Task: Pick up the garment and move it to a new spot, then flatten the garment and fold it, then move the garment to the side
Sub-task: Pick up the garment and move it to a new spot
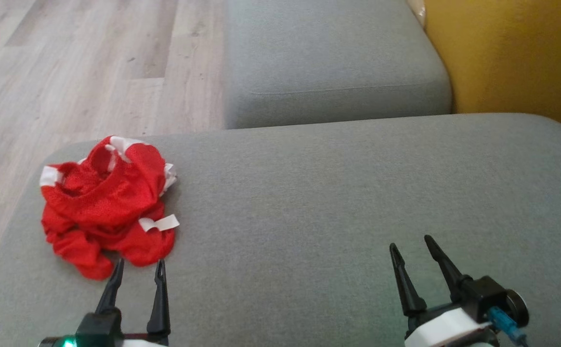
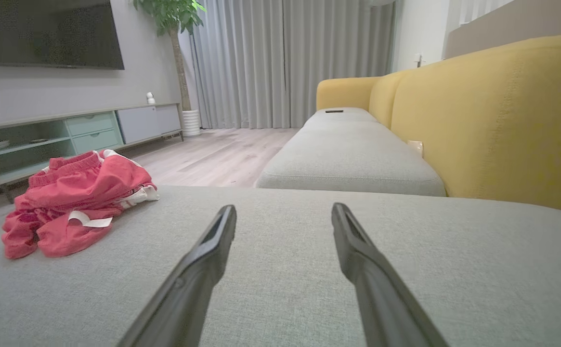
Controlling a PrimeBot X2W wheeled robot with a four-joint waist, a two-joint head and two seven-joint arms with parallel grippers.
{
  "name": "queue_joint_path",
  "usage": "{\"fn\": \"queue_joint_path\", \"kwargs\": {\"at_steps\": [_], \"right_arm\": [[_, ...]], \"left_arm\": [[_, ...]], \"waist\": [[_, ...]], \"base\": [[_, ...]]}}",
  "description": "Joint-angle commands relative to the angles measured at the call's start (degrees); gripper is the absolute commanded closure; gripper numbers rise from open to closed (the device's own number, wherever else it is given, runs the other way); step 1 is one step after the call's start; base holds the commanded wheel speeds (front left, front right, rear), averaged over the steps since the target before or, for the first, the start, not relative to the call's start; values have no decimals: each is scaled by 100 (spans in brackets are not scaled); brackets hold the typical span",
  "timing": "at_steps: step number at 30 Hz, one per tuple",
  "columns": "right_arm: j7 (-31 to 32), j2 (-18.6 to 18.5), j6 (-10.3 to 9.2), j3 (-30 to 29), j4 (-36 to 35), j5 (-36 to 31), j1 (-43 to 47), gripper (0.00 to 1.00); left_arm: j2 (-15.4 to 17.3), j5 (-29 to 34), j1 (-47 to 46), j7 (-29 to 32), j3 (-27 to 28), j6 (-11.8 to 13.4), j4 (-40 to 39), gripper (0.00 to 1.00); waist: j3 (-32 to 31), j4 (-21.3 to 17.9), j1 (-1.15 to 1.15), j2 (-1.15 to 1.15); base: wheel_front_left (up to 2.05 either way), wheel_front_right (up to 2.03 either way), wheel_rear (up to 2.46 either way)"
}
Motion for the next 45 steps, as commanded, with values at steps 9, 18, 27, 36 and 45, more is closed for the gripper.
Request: {"fn": "queue_joint_path", "kwargs": {"at_steps": [9,18,27,36,45], "right_arm": [[-63,-36,29,165,-149,68,-15,0],[-63,-36,29,273,-133,221,30,0],[-63,-36,29,396,-53,202,-199,0],[-63,-36,29,400,35,201,-207,0],[-63,-36,29,164,-8,-34,4,0]], "left_arm": [[25,123,-192,-71,254,12,-177,0],[172,131,-52,-71,385,21,-251,0],[194,107,-26,-71,532,100,-439,0],[346,165,-32,-71,579,38,-491,0],[745,113,-1430,-71,367,-596,-737,0]], "waist": [[-100,848,0,0],[-173,1700,0,0],[10,2024,0,0],[50,2083,0,0],[349,1980,0,0]], "base": [[0,0,0],[0,0,0],[0,0,0],[0,0,0],[0,0,0]]}}
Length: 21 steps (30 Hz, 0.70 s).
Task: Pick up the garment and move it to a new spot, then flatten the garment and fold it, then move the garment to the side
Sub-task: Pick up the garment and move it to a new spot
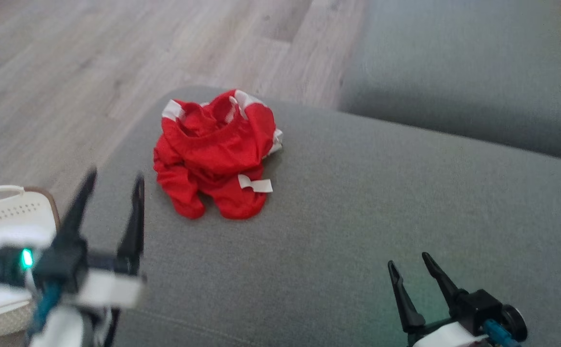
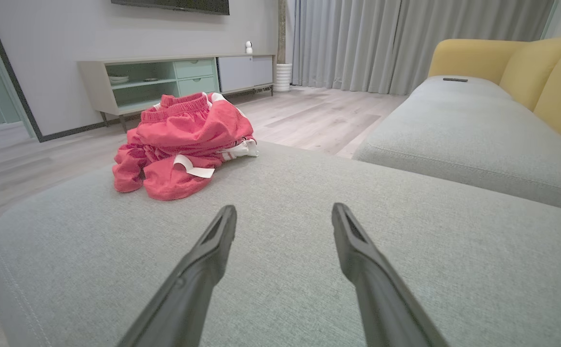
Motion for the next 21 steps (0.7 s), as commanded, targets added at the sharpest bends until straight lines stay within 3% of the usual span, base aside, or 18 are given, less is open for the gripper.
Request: {"fn": "queue_joint_path", "kwargs": {"at_steps": [1,4,5,10,16,21], "right_arm": [[-62,-42,29,53,-191,-83,-236,0],[-62,-42,29,-6,-210,-255,-292,0],[-62,-42,29,-57,-238,-401,-402,0],[-62,-50,29,-161,-308,-746,-799,0],[-62,-216,29,-128,-468,-880,-1250,0],[-62,-271,29,-59,-450,-883,-1361,0]], "left_arm": [[121,-40,-698,-69,182,-57,-194,0],[268,-84,-1585,38,131,-295,201,0],[328,-148,-2253,244,85,-420,552,0],[419,-492,-3869,1208,-203,-671,1957,0],[595,-1089,-5403,1968,-387,-738,3564,0],[811,-1422,-6054,2264,-691,-743,4613,0]], "waist": [[201,-102,0,0],[470,-188,0,0],[748,-251,0,0],[1475,-432,0,0],[2236,-779,0,0],[2609,-1087,0,0]], "base": [[0,0,0],[0,0,0],[0,0,0],[0,0,0],[0,0,0],[0,0,0]]}}
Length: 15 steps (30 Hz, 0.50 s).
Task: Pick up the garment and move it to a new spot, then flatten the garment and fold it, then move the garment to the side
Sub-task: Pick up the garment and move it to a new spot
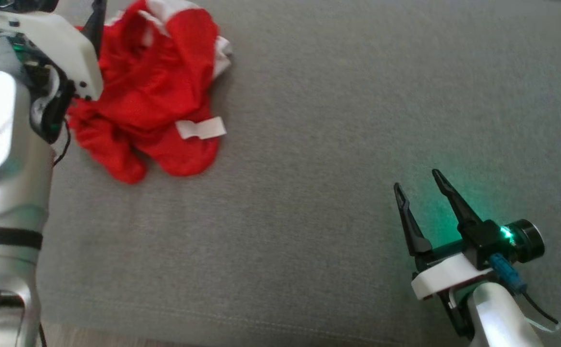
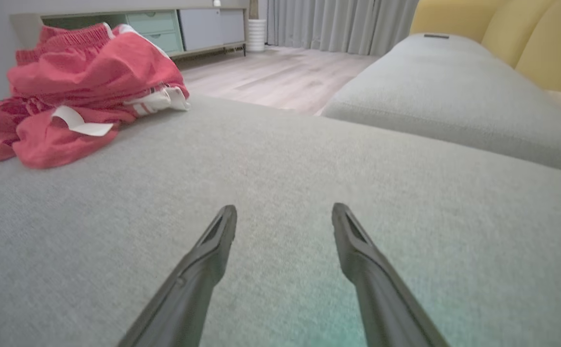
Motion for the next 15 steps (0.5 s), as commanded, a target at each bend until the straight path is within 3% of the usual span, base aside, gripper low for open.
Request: {"fn": "queue_joint_path", "kwargs": {"at_steps": [1,11,13,15], "right_arm": [[-62,-38,29,172,-170,-30,-118,0],[-62,-36,29,133,-279,-23,-258,0],[-62,-41,29,120,-286,-25,-274,0],[-62,-42,29,107,-277,-23,-288,0]], "left_arm": [[377,-195,-387,93,60,1,204,0],[742,-289,-758,36,-367,0,1209,0],[763,-254,-820,-108,-400,21,1379,100],[754,-220,-865,-252,-461,20,1527,100]], "waist": [[438,-431,-3,0],[767,-722,-3,0],[777,-741,-3,0],[756,-745,-3,0]], "base": [[0,0,0],[0,0,0],[0,0,0],[0,0,0]]}}
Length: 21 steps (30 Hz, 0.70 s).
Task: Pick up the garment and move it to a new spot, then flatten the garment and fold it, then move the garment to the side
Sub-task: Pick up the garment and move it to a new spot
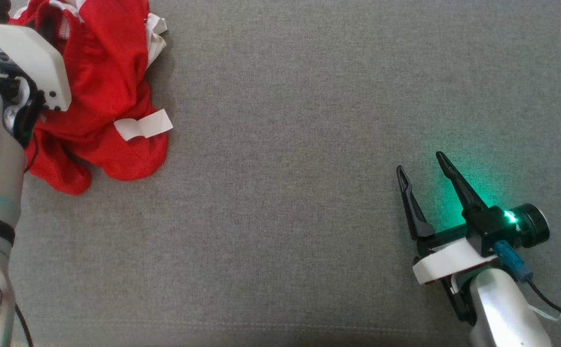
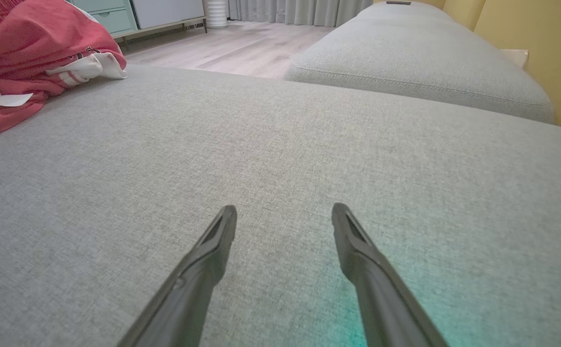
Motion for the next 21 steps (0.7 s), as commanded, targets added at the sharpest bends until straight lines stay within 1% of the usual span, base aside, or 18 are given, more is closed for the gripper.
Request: {"fn": "queue_joint_path", "kwargs": {"at_steps": [1,6,12,17,21], "right_arm": [[-62,-39,29,108,-159,-24,-68,0],[-62,12,29,135,-72,1,-20,0],[-62,99,29,212,47,87,138,0],[-62,160,29,316,141,185,346,0],[-62,183,29,405,184,271,522,0]], "left_arm": [[354,43,-303,-197,106,21,-91,100],[350,131,-430,-885,13,34,32,100],[346,166,-573,-1518,-198,12,39,100],[289,104,-649,-1787,-441,3,-190,100],[248,-95,-650,-1839,-749,2,-540,100]], "waist": [[-45,7,-1,0],[-377,26,-1,0],[-1051,-14,-1,0],[-1678,-157,-1,0],[-2138,-415,-1,0]], "base": [[0,0,0],[0,0,0],[0,0,0],[0,0,0],[0,0,0]]}}
